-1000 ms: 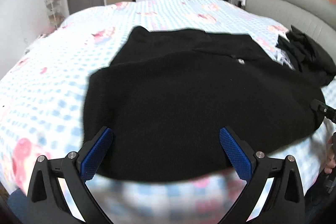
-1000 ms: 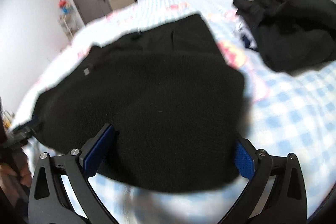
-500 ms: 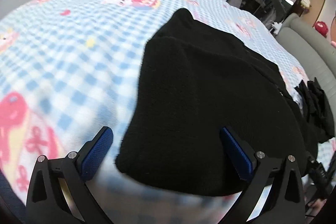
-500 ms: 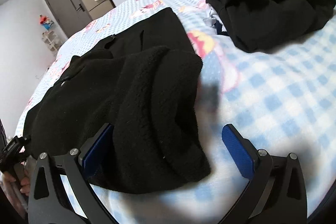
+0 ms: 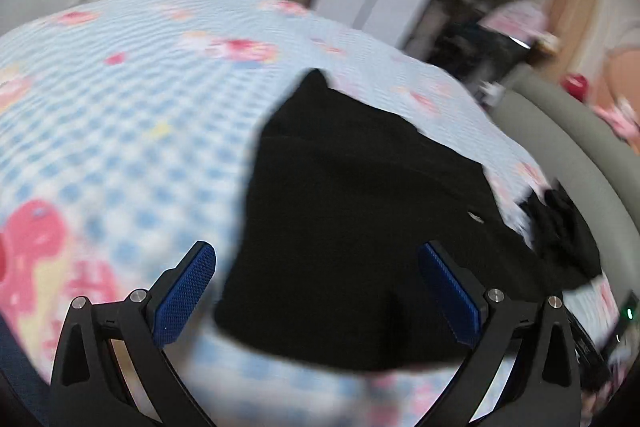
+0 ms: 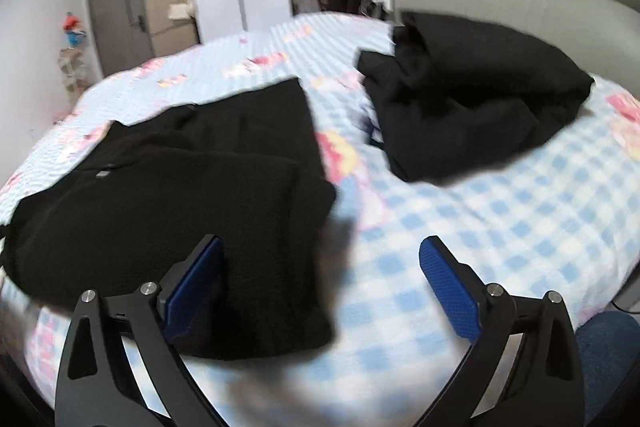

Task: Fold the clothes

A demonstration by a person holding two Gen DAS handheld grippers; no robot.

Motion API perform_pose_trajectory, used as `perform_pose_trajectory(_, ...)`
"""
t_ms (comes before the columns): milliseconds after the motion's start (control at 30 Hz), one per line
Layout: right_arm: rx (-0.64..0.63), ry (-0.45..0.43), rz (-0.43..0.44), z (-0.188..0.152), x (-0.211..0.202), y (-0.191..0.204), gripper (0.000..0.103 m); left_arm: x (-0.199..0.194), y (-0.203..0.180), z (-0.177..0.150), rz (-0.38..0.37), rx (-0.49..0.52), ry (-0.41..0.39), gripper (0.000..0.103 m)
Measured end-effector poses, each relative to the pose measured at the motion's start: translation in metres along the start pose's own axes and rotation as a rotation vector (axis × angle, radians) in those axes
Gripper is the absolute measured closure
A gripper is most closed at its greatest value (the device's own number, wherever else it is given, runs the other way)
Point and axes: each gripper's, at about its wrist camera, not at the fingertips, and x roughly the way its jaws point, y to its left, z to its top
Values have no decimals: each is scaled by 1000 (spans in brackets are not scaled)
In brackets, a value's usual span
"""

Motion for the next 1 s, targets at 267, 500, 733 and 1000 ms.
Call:
perform_pose_trajectory(267,147,169,119,-16,27,-15,2,31,17,-13,134,-18,130,0)
perform_pose_trajectory(500,169,123,29,-10,12,-32,2,-12,43,-19,116,-154,-36,1)
perform_pose_trajectory(733,-13,34,-15,3,-6,0,2,14,15,-27,62,-46,72,1)
perform_pose_trajectory(1000,12,139,-51,-5,5,-10,1,29,13,-14,250,23,61,1)
